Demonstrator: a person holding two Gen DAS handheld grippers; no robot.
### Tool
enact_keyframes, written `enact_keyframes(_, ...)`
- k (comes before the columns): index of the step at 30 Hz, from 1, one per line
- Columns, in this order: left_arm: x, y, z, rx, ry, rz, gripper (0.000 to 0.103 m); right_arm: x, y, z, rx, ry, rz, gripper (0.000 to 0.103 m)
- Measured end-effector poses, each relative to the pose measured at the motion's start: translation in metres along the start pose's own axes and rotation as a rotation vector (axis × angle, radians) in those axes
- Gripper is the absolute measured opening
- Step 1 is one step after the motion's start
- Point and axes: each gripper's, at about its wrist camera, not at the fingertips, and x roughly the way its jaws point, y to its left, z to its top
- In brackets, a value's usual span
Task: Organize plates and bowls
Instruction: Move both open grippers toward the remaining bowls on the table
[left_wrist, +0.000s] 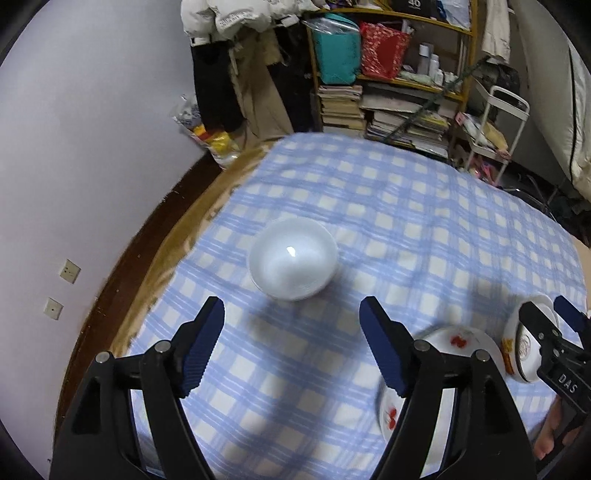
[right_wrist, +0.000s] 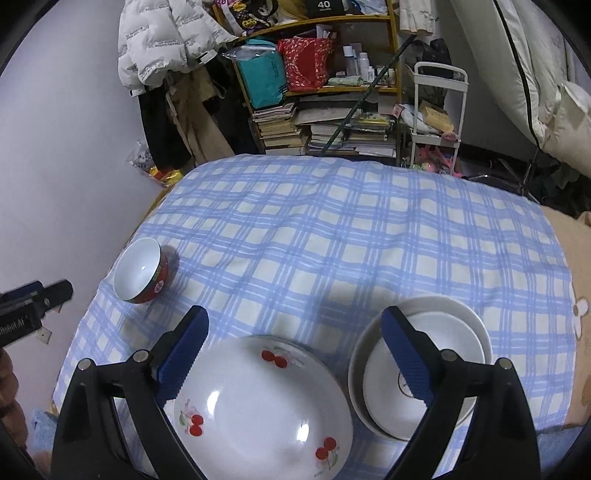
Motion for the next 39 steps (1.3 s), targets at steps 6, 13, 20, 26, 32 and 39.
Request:
enact_keyframes(6, 0.013, 0.012, 0.012, 0.016, -0.011, 0.023, 0.075, 0.006, 0.015, 0.017, 0.004, -0.006, 0.023, 0.099)
enact_keyframes(13, 0.034, 0.025, 0.029, 0.011, 0.028, 0.035, 0.075, 0.018, 0.043, 0.039, -0.038, -0.015, 0.026, 0.099)
enact_keyframes(20, 0.05, 0.035, 0.033, -0.02, 0.034, 0.043, 0.075, 0.036, 0.069, 0.05, -0.076, 0.012, 0.034, 0.099)
enact_keyframes(26, 0.06, 0.046, 0.035, -0.072, 0.026, 0.023, 0.075, 0.049, 0.084, 0.057, -0.105, 0.017, 0.049, 0.099)
enact_keyframes(32, 0.073, 0.057, 0.037, -0.103, 0.027, 0.011, 0.075, 0.068, 0.101, 0.064, -0.144, 0.035, 0.06, 0.099)
enact_keyframes(39, 0.102, 0.069, 0.038, -0.136, 0.07, 0.034, 0.075, 0.107, 0.124, 0.062, -0.16, 0.093, 0.089, 0.099)
